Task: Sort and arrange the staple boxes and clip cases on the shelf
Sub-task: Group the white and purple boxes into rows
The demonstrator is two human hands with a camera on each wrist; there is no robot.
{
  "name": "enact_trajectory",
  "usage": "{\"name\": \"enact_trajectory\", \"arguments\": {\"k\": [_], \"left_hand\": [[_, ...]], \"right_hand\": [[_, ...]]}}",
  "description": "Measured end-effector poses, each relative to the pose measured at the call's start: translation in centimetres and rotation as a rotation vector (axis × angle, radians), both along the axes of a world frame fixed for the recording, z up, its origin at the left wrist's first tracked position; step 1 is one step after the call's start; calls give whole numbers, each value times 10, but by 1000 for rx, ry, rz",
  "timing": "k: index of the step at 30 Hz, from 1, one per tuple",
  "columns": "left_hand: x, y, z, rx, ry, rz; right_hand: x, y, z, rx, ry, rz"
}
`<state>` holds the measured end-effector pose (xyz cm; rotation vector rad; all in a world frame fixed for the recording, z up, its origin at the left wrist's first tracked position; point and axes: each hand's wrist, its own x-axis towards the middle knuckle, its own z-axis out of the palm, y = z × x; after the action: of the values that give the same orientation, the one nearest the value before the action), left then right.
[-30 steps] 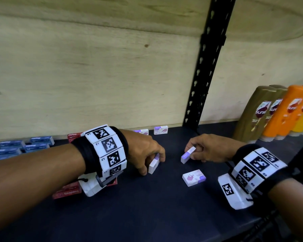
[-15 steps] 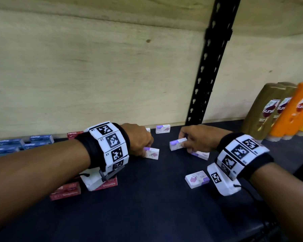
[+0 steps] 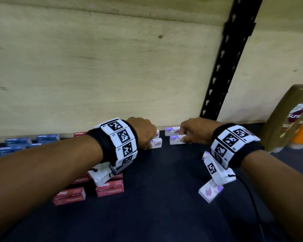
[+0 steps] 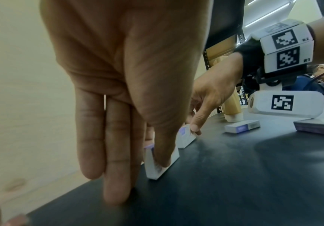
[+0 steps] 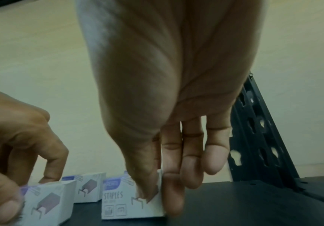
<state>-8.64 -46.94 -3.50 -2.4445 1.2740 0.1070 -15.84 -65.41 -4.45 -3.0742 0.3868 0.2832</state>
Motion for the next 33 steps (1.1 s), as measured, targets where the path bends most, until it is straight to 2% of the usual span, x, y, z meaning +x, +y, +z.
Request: {"name": "enact_trajectory", "arguments": {"k": [10, 16, 21, 24, 33], "left_hand": [[-5, 0, 8, 2, 36, 39], [-25, 3, 36, -45, -122, -68], [-71, -7, 24, -56, 146, -198], [-95, -16, 6, -76, 290, -205], [-119, -26, -14, -106, 305, -212]], "right_hand": [[-6, -3, 9, -14, 1, -30], [-27, -18, 27, -40, 100, -145], [-52, -23, 26, 28, 188, -213], [-62, -24, 23, 72, 219, -220], [-74, -19, 11, -8, 225, -245]]}}
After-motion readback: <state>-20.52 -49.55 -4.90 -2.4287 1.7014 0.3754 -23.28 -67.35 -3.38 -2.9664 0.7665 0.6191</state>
